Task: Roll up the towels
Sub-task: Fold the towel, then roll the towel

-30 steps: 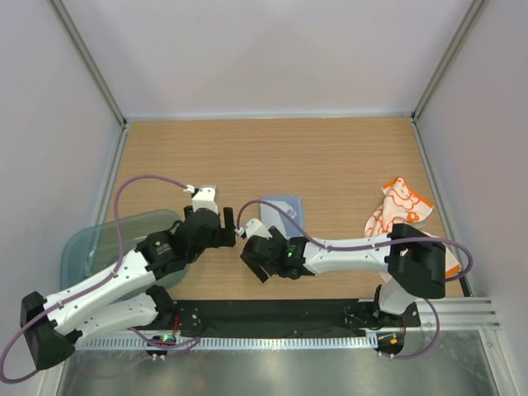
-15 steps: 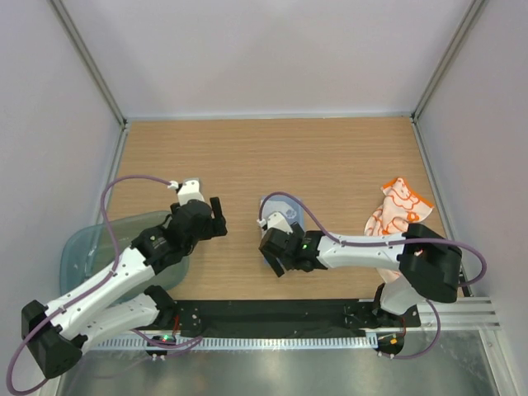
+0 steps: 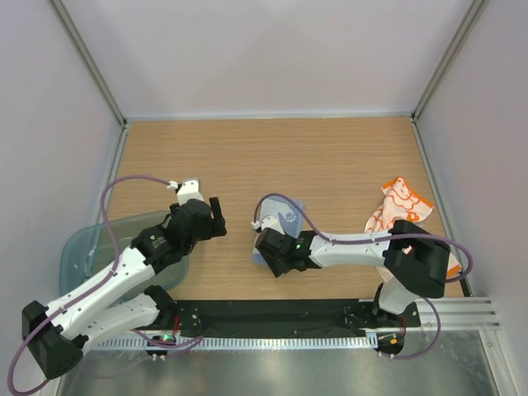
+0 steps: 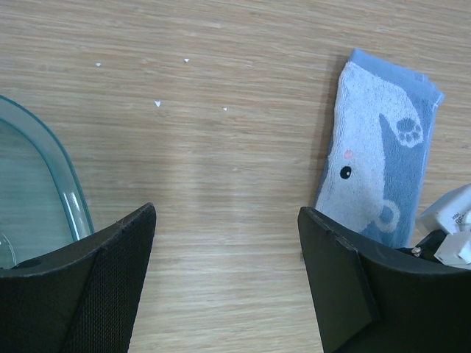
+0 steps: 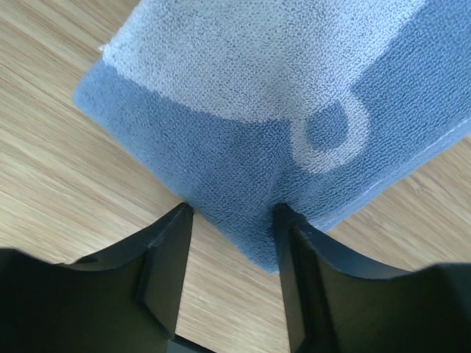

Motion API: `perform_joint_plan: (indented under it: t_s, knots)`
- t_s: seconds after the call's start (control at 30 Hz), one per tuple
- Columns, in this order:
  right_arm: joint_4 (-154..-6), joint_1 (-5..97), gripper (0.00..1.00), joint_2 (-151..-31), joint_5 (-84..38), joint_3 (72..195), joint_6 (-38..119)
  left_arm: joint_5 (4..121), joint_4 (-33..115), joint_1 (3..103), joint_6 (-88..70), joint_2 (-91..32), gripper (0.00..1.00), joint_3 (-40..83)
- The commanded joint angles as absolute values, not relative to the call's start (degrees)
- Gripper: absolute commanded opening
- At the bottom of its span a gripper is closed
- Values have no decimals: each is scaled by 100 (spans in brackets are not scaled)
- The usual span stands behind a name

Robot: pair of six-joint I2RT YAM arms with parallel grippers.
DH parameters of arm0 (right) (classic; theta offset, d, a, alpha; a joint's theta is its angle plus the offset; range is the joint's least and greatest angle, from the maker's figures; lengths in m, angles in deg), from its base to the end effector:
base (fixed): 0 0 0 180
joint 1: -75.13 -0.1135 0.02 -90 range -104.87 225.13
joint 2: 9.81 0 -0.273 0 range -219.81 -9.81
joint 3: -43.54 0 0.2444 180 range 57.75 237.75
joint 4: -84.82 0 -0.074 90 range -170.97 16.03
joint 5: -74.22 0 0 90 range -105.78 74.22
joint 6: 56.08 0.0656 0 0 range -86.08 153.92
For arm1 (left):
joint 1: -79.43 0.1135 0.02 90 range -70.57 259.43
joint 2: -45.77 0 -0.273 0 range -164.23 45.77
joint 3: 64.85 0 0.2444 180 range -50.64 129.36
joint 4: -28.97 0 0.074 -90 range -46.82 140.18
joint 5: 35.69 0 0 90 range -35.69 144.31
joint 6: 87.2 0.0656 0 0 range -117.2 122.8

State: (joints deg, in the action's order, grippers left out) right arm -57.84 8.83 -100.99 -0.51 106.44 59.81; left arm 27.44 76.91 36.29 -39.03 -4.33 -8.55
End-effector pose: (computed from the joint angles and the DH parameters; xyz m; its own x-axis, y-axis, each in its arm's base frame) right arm 0.1354 0.2655 0.1456 -0.6960 -0.5375 -0.4761 -0.5955 0.8026 -0.0356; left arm 0.1565 -0.1061 0.2611 -0.6047 -0.2487 -0.7567 -0.0529 0.9604 -0.2734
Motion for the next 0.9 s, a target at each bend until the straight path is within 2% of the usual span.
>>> perform_joint_plan:
  t_s: [0.0,0.03,0.23,0.47,0.7,0.8,0.83,0.87]
  knots:
    - [-6225,816,50,-10526,-637,10688,6170,2741,7675,3680,-4001,-476,79,-608]
    - [-6269,808,44,-10622,-672,10706,6178,2750,7675,3689,-3992,-450,79,-608]
    - [-6173,772,25,-10755,-953,11039,6240,2794,7649,3689,-4009,-432,79,-651]
    - [-5496,851,20,-10702,-1260,11909,6275,3127,7237,3689,-4080,-547,78,-906]
    - [-5250,1308,20,-10439,-1788,11893,6258,3865,6209,3689,-4062,-520,78,-1407]
    - [-4724,1379,43,-10473,-1631,11980,5986,3919,6067,3689,-4115,-590,78,-1539]
    - [-4444,1379,62,-10482,-1604,11989,5942,3910,6093,3689,-4115,-634,78,-1539]
    - [-4363,1379,68,-10448,-1239,11980,5924,3893,6119,3689,-4115,-652,77,-1531]
